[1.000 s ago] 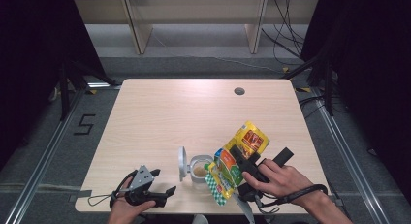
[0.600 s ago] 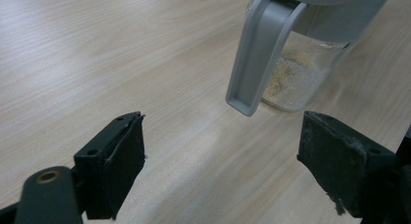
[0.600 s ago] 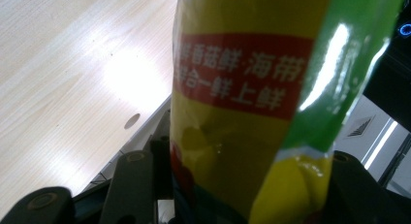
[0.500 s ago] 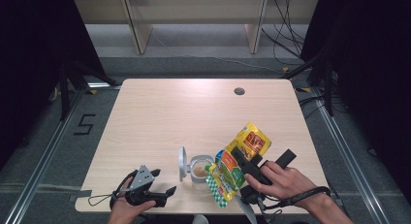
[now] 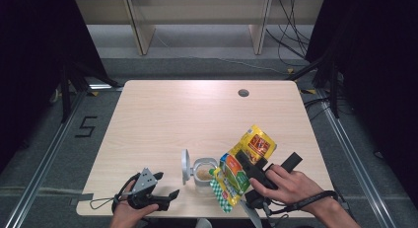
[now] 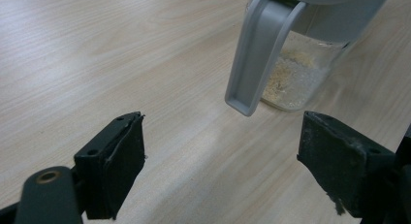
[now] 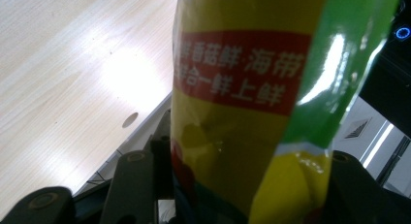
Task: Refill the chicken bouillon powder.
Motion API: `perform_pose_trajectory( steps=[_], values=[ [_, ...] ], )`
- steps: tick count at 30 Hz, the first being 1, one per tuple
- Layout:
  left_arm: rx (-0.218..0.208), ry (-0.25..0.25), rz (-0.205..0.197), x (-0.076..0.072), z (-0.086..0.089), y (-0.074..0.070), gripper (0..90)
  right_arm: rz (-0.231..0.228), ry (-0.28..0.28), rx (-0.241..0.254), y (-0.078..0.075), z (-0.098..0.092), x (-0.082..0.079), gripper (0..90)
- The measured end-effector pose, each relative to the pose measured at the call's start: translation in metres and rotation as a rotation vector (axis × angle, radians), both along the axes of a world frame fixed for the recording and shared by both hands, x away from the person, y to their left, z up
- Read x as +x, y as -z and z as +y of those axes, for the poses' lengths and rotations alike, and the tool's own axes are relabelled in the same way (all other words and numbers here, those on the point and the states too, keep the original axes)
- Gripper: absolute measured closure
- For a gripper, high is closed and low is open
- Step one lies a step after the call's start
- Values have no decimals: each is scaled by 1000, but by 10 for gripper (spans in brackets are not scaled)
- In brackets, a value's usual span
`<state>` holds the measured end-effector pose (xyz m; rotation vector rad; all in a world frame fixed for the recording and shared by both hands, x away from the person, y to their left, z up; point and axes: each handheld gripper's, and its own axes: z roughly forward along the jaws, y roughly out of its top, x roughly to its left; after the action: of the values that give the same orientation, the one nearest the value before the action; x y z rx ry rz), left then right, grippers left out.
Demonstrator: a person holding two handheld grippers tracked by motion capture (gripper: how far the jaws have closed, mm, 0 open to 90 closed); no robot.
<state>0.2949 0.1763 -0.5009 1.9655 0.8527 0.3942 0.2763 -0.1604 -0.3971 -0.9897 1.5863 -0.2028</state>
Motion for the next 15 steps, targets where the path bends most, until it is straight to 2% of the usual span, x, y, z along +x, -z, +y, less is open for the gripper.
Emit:
perform_pose_trajectory(
  steps=[2,3,5,6,10,11,12,15],
  values=[
    [-6,-10,15,-1,-1,0,163,-3,4,8,1,0,0,534],
    [7,3,-1,0,0,-1,164,2,5,3,1,1,1,534],
    [6,1,1,0,0,0,163,0,-12,-12,0,3,3,535],
    [-4,-10,14,-1,-1,0,163,2,2,3,1,2,2,534],
    [1,-12,11,-1,0,-1,163,5,-2,2,1,4,4,535],
    [9,-2,0,0,0,-1,164,5,-16,-19,0,6,5,534],
    [-2,-9,12,-1,0,0,163,7,0,-3,1,5,4,535],
    [-5,-9,14,-1,0,0,164,1,-2,-1,1,6,5,535]
  ],
)
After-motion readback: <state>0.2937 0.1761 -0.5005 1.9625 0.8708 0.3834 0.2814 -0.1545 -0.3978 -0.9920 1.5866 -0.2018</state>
